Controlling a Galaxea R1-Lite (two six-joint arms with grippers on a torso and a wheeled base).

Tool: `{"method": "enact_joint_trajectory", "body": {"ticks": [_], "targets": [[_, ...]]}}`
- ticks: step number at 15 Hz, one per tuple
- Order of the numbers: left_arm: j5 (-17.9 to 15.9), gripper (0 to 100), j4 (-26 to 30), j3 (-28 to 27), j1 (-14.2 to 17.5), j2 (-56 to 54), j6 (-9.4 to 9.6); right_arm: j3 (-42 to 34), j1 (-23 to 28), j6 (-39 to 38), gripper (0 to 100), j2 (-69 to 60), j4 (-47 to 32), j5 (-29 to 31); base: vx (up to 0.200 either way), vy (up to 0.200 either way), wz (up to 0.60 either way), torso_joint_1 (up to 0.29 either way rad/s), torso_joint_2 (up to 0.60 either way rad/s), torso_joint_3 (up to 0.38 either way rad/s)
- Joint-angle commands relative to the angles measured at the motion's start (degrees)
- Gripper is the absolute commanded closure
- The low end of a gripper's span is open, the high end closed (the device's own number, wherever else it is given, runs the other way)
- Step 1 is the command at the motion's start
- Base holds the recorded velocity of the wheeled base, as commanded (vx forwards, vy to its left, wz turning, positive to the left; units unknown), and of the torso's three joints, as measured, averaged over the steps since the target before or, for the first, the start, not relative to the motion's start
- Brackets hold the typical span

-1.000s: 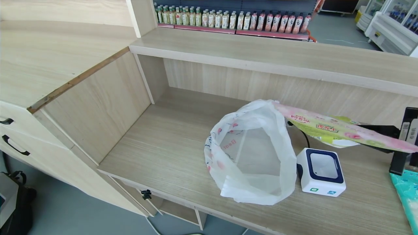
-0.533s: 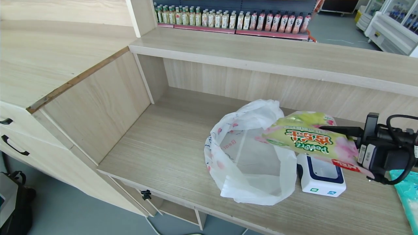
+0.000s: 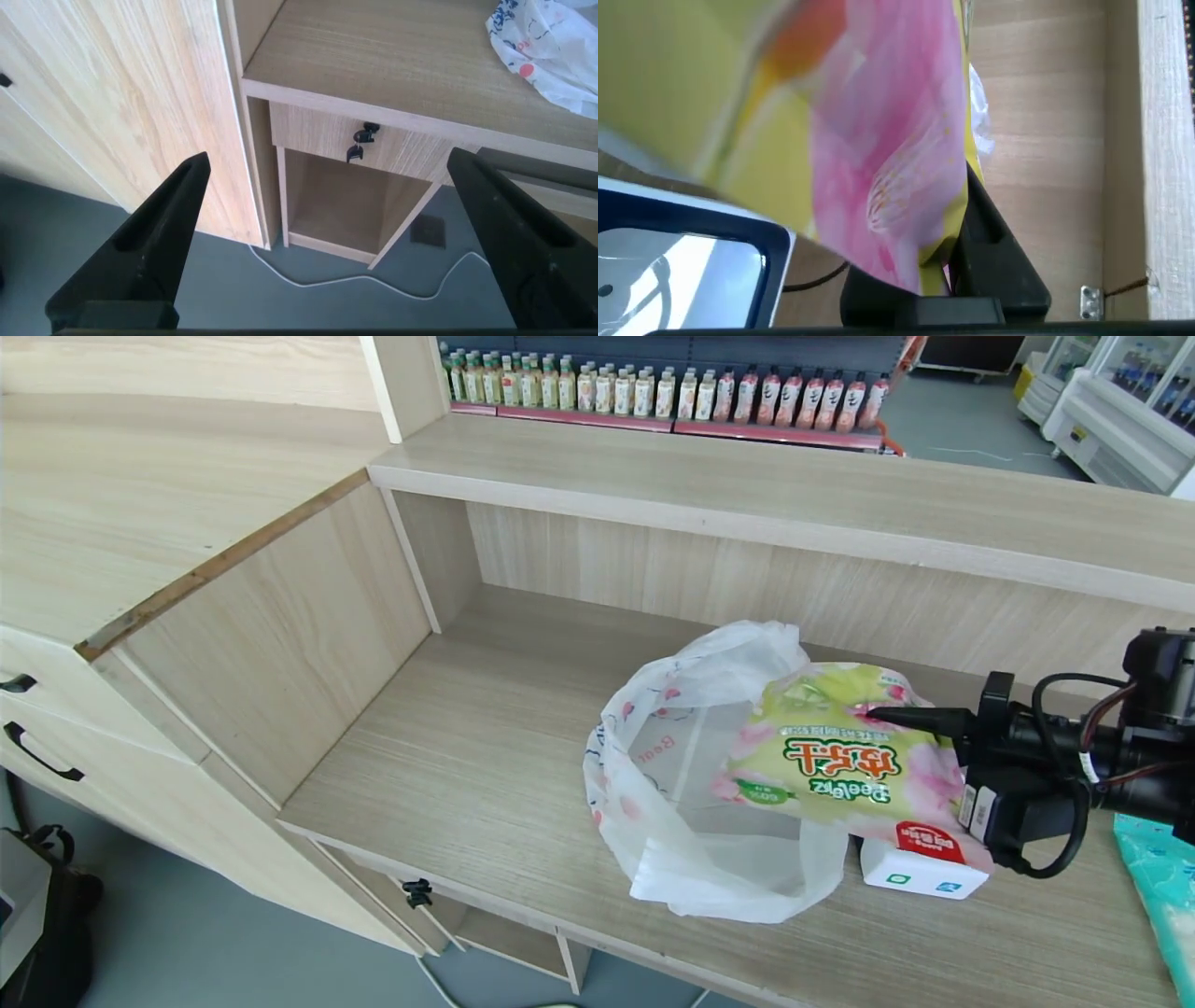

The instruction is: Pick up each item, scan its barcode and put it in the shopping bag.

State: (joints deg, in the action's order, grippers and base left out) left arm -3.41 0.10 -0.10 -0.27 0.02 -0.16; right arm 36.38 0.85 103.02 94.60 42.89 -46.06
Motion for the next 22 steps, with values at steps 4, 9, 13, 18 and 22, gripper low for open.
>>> {"method": "enact_joint_trajectory", "body": {"ticks": [4, 9, 13, 18, 22], "targets": [[0.0, 0, 0.0, 0.0, 0.0, 0.0, -0.02, -0.1, -0.8, 5.8, 100, 4.9, 0.3, 0.0, 0.000, 0.000, 0.00, 0.000, 0.00, 0.000], [0.0, 0, 0.0, 0.0, 0.0, 0.0, -0.02, -0.1, 0.6, 5.9, 100, 3.6, 2.7, 0.2, 0.000, 0.000, 0.00, 0.000, 0.00, 0.000], [0.0, 0, 0.0, 0.0, 0.0, 0.0, -0.02, 0.0, 1.1, 5.9, 100, -0.6, 2.6, 0.1, 0.000, 0.000, 0.00, 0.000, 0.00, 0.000], [0.0, 0, 0.0, 0.0, 0.0, 0.0, -0.02, -4.6, 3.5, 8.4, 100, -5.3, 2.3, 0.2, 0.000, 0.000, 0.00, 0.000, 0.00, 0.000], [0.0, 0, 0.0, 0.0, 0.0, 0.0, -0.02, -6.7, 6.4, 10.8, 100, -5.9, 2.3, 0.2, 0.000, 0.000, 0.00, 0.000, 0.00, 0.000]]}}
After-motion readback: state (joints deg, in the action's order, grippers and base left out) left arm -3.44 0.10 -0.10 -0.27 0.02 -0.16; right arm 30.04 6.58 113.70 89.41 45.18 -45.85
